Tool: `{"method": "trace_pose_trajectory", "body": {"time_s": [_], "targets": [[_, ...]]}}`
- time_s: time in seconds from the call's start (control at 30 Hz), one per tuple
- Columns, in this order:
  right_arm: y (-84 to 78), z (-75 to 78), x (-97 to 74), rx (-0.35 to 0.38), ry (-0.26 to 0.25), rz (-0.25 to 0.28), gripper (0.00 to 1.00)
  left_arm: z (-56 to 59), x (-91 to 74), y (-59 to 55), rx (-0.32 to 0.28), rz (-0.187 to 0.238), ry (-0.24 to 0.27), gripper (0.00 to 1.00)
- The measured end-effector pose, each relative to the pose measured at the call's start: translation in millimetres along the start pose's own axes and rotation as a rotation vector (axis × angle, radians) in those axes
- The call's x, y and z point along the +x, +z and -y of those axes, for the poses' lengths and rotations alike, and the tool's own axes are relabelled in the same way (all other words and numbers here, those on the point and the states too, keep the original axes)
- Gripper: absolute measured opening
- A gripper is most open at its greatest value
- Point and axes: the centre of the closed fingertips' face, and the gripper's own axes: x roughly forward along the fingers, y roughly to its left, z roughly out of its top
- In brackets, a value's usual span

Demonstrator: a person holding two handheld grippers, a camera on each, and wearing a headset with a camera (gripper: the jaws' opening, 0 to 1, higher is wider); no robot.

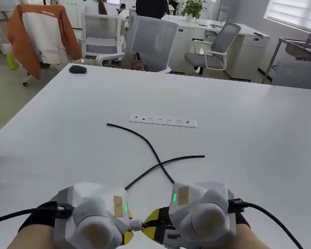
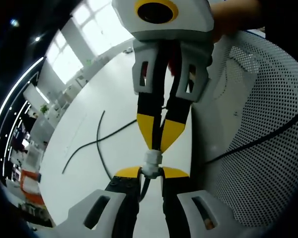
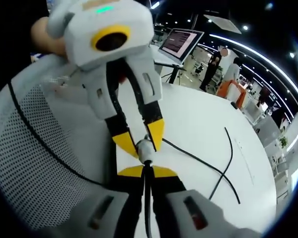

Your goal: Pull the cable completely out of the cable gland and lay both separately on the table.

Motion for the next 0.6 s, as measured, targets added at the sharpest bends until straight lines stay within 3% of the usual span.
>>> {"method": "trace_pose_trajectory", "body": {"time_s": [0.23,0.47,0.6], "targets": [[-4.9,1.0,2.1,0.012,-0.003,-0.021,0.02,1.0,0.1,-0.2,-0.015,-0.001,-0.004,0.17],[-18.2,6.3,1.1,0.029,-0.027,-0.078,0.02,-2.8,-1.0,-7.9,-0.02,-0.033,0.012,0.16],[-42.4,13.8,-1.1,0.022,-0.063,-0.193,0.02,-3.2,-2.3,-11.8,-0.033,-0.046,0.013,0.16]]}}
